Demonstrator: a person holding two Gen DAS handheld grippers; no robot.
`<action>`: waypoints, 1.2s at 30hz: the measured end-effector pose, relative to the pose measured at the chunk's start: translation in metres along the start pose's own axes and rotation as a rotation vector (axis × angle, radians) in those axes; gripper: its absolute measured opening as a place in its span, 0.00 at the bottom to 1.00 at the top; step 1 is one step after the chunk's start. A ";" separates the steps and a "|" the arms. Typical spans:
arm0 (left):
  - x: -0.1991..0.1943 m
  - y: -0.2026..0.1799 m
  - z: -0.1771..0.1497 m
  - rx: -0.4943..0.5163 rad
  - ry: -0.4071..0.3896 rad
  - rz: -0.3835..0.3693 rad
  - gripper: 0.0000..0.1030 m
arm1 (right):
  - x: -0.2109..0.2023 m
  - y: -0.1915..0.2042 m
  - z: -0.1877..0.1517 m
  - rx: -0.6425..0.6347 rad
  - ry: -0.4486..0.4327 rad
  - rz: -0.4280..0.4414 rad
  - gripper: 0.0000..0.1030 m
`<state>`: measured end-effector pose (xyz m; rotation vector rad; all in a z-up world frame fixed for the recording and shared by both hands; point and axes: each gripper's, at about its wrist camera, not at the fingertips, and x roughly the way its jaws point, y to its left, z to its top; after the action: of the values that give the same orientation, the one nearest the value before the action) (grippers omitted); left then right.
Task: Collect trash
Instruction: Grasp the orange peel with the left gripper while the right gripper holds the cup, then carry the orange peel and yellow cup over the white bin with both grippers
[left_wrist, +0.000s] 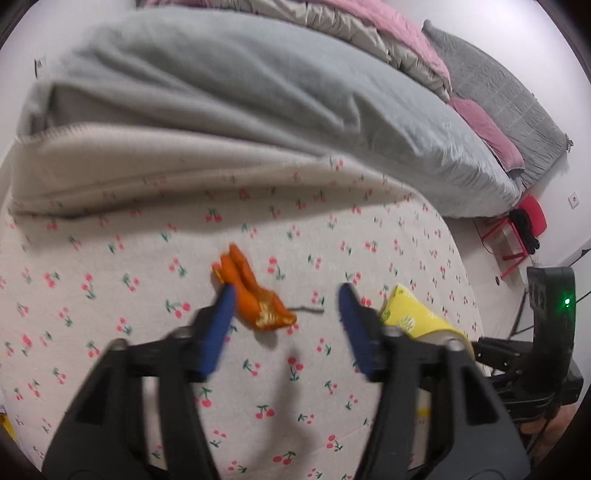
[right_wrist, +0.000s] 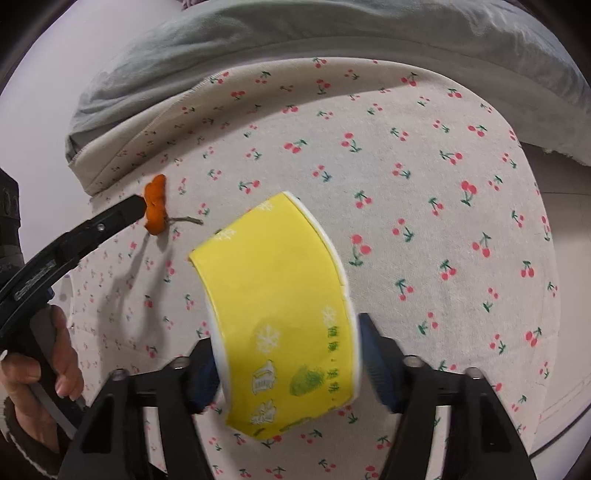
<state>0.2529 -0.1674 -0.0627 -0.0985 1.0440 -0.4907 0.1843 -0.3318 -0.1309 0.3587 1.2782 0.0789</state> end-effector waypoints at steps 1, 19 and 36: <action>0.000 0.000 0.001 0.001 0.002 0.003 0.62 | 0.000 0.000 0.000 -0.001 0.000 0.004 0.62; 0.011 0.026 -0.013 -0.106 0.100 0.055 0.16 | -0.035 -0.010 0.005 0.033 -0.099 0.028 0.60; -0.088 0.055 -0.045 0.033 -0.045 0.197 0.16 | -0.061 0.067 0.002 -0.068 -0.192 0.092 0.60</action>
<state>0.1979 -0.0737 -0.0311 0.0222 0.9897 -0.3254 0.1780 -0.2845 -0.0534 0.3577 1.0666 0.1625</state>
